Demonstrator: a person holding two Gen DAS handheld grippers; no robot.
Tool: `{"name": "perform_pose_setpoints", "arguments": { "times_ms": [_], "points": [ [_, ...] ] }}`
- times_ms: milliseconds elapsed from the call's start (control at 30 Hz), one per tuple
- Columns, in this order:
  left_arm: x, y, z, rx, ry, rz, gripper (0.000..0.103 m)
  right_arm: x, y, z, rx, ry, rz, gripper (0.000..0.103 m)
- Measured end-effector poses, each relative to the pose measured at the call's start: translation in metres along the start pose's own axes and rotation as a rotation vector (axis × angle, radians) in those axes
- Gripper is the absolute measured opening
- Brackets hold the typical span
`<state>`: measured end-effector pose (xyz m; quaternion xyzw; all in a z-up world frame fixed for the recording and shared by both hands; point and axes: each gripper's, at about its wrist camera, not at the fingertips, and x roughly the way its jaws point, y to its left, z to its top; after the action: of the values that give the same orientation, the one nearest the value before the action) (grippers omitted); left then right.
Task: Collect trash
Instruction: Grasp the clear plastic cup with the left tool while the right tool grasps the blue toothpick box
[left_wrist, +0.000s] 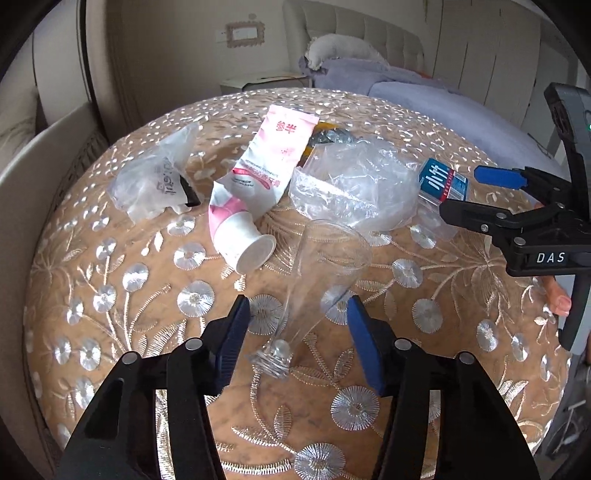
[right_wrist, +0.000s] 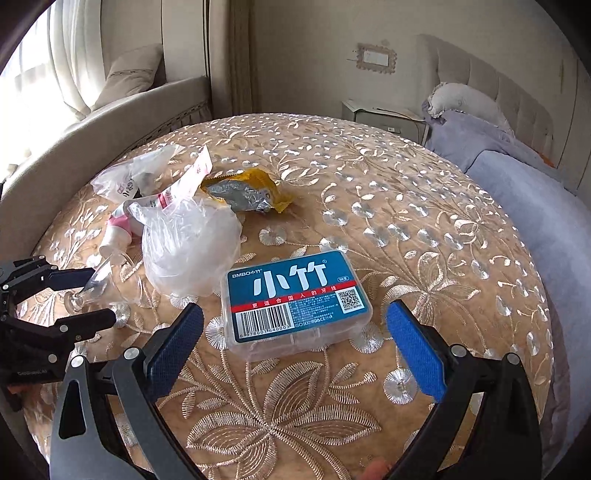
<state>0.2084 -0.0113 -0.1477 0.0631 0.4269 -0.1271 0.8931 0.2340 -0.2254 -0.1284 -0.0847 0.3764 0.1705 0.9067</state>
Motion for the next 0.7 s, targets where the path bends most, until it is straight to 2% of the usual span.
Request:
{"name": "perform_pose_setpoints", "arguments": {
  "times_ms": [67, 100, 167, 267, 333, 433, 700],
  "points": [
    [0.0, -0.001, 0.001, 0.005, -0.001, 0.017, 0.042, 0.005, 0.0, 0.002, -0.012, 0.013, 0.002, 0.099],
    [0.0, 0.002, 0.001, -0.001, -0.003, 0.025, 0.033, 0.007, 0.0, 0.003, -0.017, 0.023, 0.002, 0.099],
    [-0.001, 0.008, 0.001, -0.03, -0.007, 0.043, 0.025, 0.013, 0.0, 0.004, -0.027, 0.043, -0.002, 0.099],
    [0.0, 0.01, 0.001, -0.036, -0.008, 0.036, 0.024, 0.023, 0.001, 0.006, -0.038, 0.078, 0.025, 0.098],
    [0.0, 0.005, 0.002, -0.013, -0.007, 0.059, 0.024, 0.028, 0.002, 0.005, -0.051, 0.108, 0.046, 0.089],
    [-0.002, 0.002, 0.003, -0.01, -0.018, 0.075, 0.024, 0.028, 0.004, 0.004, -0.059, 0.108, 0.062, 0.089],
    [-0.027, -0.008, 0.006, -0.034, -0.079, 0.075, 0.024, -0.01, -0.003, 0.0, -0.018, 0.013, 0.06, 0.088]
  ]
}}
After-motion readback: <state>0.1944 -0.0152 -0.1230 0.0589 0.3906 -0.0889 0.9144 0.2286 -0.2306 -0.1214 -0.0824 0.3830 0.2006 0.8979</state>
